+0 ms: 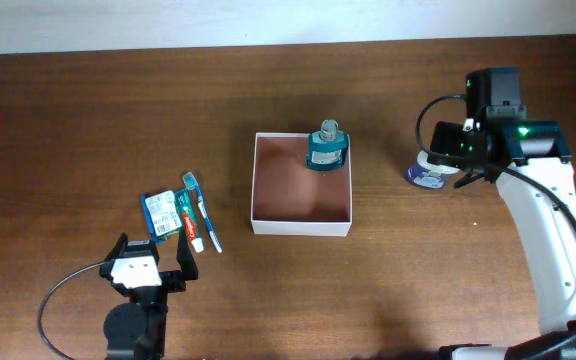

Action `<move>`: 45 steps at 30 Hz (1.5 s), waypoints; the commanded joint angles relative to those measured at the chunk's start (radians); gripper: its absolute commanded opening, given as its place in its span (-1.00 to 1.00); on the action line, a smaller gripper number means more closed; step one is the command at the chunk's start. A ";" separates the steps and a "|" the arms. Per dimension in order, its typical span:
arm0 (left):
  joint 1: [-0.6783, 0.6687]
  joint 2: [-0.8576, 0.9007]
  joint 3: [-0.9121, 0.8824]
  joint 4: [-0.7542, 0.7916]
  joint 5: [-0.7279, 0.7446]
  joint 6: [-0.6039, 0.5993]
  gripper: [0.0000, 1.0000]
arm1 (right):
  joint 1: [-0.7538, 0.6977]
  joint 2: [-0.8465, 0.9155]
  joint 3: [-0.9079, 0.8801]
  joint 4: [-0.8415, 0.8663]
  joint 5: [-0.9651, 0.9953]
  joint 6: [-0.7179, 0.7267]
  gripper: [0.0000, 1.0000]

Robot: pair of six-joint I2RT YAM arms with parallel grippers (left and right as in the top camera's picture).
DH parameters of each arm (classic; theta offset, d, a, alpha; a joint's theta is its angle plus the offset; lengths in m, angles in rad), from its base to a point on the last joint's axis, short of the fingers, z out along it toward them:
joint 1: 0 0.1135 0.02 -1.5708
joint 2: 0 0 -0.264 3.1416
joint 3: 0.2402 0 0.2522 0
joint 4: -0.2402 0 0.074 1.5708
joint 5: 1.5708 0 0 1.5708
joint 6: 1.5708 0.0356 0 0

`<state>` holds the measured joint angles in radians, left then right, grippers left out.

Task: Pack container
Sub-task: 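Grasp the white pump of the purple soap bottle with the right gripper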

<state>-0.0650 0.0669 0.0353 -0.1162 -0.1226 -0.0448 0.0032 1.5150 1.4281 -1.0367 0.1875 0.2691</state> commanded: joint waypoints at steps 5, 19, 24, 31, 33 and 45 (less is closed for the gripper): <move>0.005 -0.007 -0.005 0.000 0.011 0.016 0.99 | -0.009 0.034 -0.066 0.085 -0.019 0.029 0.68; 0.005 -0.007 -0.005 0.000 0.011 0.016 0.99 | -0.012 0.104 -0.083 0.143 -0.019 0.029 0.68; 0.005 -0.007 -0.005 0.000 0.011 0.016 0.99 | -0.012 0.115 -0.100 0.182 -0.019 0.028 0.69; 0.005 -0.007 -0.005 0.000 0.011 0.016 0.99 | -0.012 0.115 -0.100 0.204 -0.019 0.027 0.71; 0.005 -0.007 -0.005 0.000 0.011 0.016 0.99 | -0.012 0.115 -0.100 0.214 -0.018 0.026 0.70; 0.005 -0.007 -0.005 0.000 0.011 0.016 0.99 | -0.012 0.115 -0.101 0.215 0.014 0.024 0.48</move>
<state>-0.0650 0.0669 0.0353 -0.1162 -0.1223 -0.0448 -0.0006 1.6253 1.3327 -0.8146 0.1741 0.2878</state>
